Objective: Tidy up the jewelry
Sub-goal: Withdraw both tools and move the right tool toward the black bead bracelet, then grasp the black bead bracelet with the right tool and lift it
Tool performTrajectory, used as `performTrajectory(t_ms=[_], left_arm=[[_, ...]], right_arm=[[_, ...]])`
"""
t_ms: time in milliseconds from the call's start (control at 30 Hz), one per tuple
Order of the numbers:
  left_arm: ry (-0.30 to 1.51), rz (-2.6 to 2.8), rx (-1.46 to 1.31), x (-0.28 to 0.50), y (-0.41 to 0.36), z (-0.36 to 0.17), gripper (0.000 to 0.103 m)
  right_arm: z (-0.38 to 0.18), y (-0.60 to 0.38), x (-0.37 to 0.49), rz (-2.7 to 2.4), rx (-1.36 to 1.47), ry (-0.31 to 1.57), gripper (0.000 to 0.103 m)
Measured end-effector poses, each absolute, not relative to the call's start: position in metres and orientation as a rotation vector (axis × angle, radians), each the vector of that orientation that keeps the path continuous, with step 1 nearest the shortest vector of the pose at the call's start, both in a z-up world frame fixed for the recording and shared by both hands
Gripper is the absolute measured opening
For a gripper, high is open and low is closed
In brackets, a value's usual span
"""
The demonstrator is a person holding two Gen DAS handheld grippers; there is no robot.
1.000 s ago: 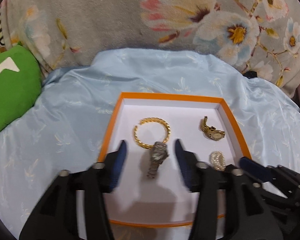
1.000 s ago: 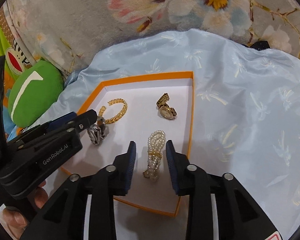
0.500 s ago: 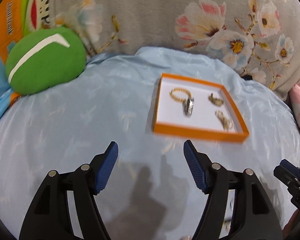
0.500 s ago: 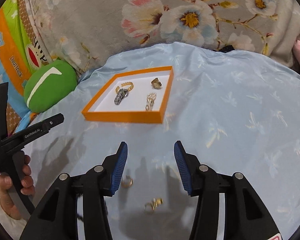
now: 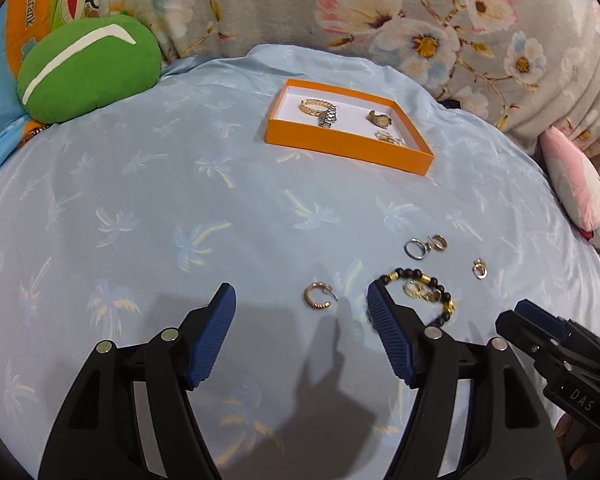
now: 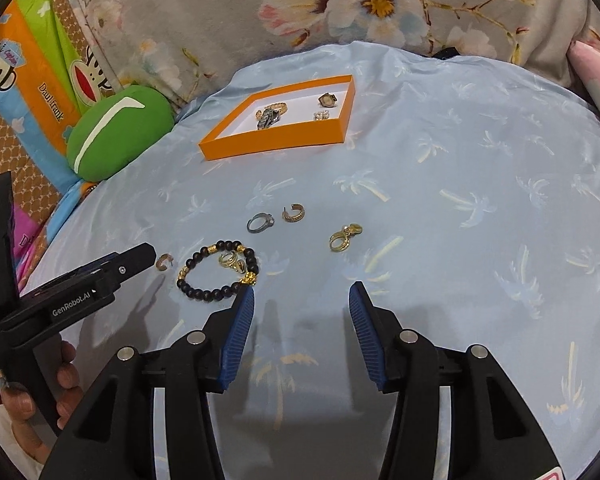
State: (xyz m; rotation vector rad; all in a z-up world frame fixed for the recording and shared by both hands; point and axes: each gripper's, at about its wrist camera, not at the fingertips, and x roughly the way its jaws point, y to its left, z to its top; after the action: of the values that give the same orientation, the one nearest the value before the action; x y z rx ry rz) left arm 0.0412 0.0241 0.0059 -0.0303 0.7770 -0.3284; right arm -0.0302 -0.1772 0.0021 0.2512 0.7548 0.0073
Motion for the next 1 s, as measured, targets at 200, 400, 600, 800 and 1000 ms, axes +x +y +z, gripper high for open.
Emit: performTrajectory(t_ms=[200,400,600,800,1000], left_arm=[[0.777,-0.325,-0.023,0.034,0.025,0.005,0.075],[0.811,-0.303,-0.067,0.041,0.034,0.001,0.075],[0.832,-0.288,-0.109,0.043,0.048,-0.002,0.075],[0.834,-0.294,-0.113,0.044,0.048,-0.004,0.075],[0.836,-0.301,-0.109,0.044,0.046,-0.004,0.075]], right_arm=[[0.002,-0.174,-0.03,0.022,0.263,0.759,0.044],[0.003,-0.153,-0.011,0.057,0.216,0.778,0.014],[-0.005,-0.148,0.013,0.044,0.202,0.835,0.014],[-0.006,-0.147,0.019,0.04,0.192,0.845,0.014],[-0.006,-0.143,0.023,0.063,0.199,0.862,0.014]])
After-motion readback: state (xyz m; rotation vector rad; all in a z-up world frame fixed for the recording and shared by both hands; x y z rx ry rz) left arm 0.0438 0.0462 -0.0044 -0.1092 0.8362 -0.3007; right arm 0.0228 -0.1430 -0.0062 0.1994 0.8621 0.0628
